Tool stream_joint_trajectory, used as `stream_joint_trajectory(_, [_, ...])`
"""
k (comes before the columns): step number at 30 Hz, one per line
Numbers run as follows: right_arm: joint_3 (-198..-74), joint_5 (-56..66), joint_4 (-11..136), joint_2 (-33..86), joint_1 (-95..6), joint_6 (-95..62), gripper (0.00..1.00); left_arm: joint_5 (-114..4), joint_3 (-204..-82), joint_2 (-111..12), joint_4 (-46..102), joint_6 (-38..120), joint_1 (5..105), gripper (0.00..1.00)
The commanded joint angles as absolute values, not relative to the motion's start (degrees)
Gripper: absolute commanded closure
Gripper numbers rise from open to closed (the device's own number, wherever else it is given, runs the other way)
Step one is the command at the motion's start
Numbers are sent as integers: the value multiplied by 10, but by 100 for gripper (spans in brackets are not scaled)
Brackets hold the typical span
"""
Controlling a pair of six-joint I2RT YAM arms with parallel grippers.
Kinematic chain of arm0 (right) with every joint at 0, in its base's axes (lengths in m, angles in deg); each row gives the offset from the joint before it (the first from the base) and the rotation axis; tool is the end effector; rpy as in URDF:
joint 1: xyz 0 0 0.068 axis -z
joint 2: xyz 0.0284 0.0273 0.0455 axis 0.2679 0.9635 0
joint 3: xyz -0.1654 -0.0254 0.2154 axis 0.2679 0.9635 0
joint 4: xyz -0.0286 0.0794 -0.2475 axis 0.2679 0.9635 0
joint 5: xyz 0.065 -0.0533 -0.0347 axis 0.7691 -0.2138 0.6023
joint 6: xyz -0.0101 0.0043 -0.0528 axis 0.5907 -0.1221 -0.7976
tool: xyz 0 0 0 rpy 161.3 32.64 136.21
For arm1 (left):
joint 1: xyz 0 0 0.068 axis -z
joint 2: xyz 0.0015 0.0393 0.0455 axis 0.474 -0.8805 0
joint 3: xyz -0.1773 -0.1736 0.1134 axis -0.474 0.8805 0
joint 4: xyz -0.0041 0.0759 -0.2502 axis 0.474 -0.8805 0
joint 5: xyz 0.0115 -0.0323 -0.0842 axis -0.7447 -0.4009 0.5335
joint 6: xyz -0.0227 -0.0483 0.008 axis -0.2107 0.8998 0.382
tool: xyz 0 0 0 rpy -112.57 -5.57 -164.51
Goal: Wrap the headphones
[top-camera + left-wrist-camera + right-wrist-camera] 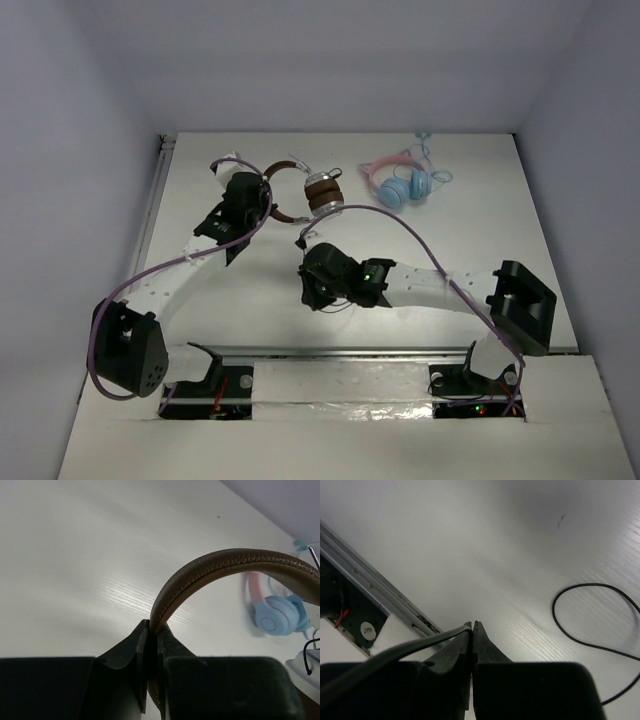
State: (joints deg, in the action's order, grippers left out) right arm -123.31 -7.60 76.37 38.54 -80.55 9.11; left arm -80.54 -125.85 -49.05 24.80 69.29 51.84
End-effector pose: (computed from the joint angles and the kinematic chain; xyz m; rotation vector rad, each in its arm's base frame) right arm 0.1529 0.3204 0.2290 -0.6414 2.3787 0.7014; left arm 0.2805 -0.1106 0.3042 -0.4791 1.8802 -0.4527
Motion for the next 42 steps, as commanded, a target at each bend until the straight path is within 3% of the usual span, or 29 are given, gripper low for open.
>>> stream_joint_trajectory(1, [-1280, -89, 808, 329, -818, 45, 100, -934, -1277, -480, 249, 667, 552, 100])
stream_joint_trajectory(15, [-1414, -148, 1048, 287, -818, -87, 100, -1052, -1216, -487, 110, 651, 692, 100])
stream_joint_trajectory(20, [-1390, -114, 1075, 278, -818, -75, 100, -1075, -1226, -472, 83, 677, 687, 100])
stream_joint_trajectory(24, [-1319, -61, 1023, 240, -818, -29, 100, -985, -1228, -429, 149, 655, 640, 100])
stream_joint_trajectory(30, [-1296, -65, 1023, 222, -818, 0, 100, -1006, -1251, -461, 125, 659, 635, 100])
stream_joint_trajectory(33, [-1276, -73, 1025, 239, -818, 4, 100, -980, -1232, -429, 168, 647, 621, 100])
stream_joint_trajectory(42, [-1273, -133, 1067, 263, -818, 23, 100, -1048, -1277, -410, 142, 628, 594, 100])
